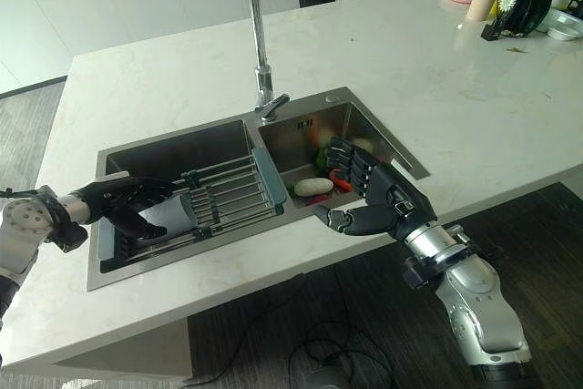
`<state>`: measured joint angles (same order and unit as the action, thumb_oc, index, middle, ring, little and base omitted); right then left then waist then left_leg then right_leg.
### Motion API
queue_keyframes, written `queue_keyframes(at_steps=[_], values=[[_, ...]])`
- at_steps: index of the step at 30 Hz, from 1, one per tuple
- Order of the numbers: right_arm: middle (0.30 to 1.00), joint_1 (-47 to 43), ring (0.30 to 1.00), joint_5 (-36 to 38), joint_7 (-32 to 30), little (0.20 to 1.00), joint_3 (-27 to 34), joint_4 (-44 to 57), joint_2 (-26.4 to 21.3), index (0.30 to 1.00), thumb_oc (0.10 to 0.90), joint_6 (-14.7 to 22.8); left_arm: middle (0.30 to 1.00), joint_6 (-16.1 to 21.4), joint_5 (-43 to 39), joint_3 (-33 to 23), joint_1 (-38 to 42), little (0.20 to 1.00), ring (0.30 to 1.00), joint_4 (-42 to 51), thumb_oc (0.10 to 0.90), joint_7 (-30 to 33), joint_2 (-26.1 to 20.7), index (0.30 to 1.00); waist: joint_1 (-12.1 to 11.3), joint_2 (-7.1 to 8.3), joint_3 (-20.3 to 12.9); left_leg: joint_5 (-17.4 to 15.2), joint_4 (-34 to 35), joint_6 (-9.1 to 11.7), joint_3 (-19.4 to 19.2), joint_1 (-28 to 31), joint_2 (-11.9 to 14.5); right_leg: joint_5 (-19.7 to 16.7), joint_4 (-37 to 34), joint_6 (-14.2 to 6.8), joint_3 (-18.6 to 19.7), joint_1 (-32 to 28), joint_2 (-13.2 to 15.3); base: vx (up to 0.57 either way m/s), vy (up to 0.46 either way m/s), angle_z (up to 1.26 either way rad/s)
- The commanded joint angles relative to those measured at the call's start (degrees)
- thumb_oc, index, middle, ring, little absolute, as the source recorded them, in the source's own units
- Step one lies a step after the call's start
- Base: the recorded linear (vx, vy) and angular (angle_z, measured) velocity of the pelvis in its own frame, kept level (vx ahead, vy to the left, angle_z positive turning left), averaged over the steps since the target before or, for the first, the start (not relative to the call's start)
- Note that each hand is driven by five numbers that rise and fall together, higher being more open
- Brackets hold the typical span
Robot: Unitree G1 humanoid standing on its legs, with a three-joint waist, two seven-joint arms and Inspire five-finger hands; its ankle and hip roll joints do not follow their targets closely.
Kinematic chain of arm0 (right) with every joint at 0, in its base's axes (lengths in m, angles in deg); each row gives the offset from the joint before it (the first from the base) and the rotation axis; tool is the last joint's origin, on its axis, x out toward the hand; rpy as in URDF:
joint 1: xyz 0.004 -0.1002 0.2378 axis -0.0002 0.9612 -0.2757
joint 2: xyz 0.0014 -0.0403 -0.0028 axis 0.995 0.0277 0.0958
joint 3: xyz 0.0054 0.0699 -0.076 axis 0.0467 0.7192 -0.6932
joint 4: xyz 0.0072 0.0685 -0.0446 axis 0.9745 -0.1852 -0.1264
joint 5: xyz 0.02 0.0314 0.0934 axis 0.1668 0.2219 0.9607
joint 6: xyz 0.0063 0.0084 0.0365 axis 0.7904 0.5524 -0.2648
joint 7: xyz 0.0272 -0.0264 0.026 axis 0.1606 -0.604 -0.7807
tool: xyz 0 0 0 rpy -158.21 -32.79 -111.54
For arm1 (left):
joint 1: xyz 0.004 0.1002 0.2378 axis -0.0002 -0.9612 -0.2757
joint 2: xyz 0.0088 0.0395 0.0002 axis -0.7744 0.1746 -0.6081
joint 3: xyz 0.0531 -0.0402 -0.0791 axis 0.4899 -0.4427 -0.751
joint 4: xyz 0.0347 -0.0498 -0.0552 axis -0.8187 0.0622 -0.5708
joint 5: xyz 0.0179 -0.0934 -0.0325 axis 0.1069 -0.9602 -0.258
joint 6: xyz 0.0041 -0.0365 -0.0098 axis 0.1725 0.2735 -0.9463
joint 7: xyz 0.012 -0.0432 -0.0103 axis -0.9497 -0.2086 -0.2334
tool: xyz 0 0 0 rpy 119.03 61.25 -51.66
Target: Place the dishes in the dishwasher.
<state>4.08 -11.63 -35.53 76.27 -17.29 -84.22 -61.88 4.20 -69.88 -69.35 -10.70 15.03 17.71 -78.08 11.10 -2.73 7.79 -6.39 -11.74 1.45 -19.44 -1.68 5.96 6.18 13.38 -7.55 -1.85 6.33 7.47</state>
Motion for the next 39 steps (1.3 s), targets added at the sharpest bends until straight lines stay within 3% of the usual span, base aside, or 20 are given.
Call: queue_keyframes(at_steps=[1,9,11,39], values=[[0.9,-6.1,0.9,1.6,0.4,0.9,3.9,3.6,-1.7,0.9,0.8,6.5,0.9,2.0,0.5,-1.7,6.6,0.9,0.9,-1.3,0.8,0.7,-0.8,0.9,-0.1,-0.91,-4.2,-9.1,-5.4,0.7,0.8,1.2,0.3,2.9,3.8,-1.5,-3.7,0.2,-1.0,0.0,0.0,0.0],[0.9,-6.0,0.9,1.7,0.3,0.9,3.8,3.8,-1.8,0.9,0.8,6.4,0.9,1.7,1.6,-1.6,6.3,0.9,0.9,-3.5,0.8,1.7,-0.3,0.9,0.2,-0.93,-4.1,-9.0,-5.4,0.6,0.7,1.2,0.3,2.8,3.8,-1.5,-3.6,0.4,-1.2,0.0,0.0,0.0],[0.9,-5.8,0.9,2.0,0.5,0.9,3.9,3.6,-2.1,0.9,0.8,6.7,0.9,3.2,2.6,-1.6,6.2,0.9,0.9,-4.5,0.8,3.5,-0.6,0.9,0.2,-0.9,-4.0,-9.1,-5.4,0.6,0.6,1.2,0.3,2.9,3.8,-1.5,-3.6,0.4,-1.2,0.0,0.0,0.0],[0.9,-5.5,0.9,1.8,0.9,0.9,3.9,4.2,-1.6,0.9,0.8,6.1,0.9,1.7,9.1,-1.0,5.0,0.9,0.9,-7.2,0.8,8.5,1.1,0.9,0.5,-0.53,-3.9,-9.2,-5.4,0.3,0.4,1.4,0.2,2.9,3.8,-1.3,-3.3,0.4,-1.6,0.0,0.0,0.0]])
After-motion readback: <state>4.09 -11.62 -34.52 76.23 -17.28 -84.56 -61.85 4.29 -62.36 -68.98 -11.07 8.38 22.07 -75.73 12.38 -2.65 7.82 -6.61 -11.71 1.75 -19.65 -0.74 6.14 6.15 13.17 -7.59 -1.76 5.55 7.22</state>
